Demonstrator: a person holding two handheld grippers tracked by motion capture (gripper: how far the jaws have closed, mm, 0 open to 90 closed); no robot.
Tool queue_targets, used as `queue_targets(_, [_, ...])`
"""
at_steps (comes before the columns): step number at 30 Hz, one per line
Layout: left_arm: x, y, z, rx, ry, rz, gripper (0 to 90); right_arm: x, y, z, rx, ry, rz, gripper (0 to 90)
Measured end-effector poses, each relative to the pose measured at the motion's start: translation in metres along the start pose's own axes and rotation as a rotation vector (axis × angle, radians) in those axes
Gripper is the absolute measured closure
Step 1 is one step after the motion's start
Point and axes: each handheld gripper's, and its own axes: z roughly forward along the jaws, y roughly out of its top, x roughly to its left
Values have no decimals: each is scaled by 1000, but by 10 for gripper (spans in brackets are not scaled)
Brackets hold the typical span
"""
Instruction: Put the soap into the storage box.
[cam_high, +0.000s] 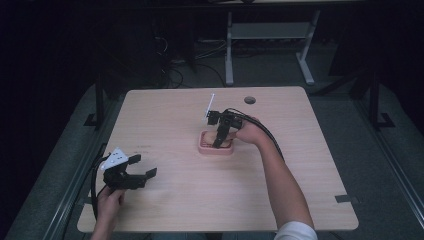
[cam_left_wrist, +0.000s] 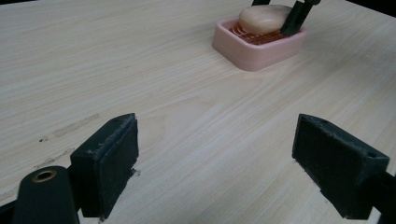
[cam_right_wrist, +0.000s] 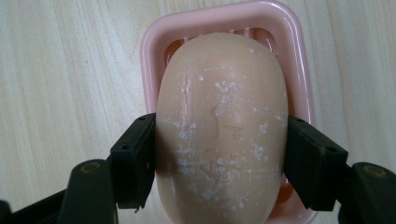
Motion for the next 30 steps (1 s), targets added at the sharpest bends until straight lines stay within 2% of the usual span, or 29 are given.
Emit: queue_targets(30, [1, 0, -1, -8, 2, -5, 143, -2, 2, 0, -3, -10, -4, 315])
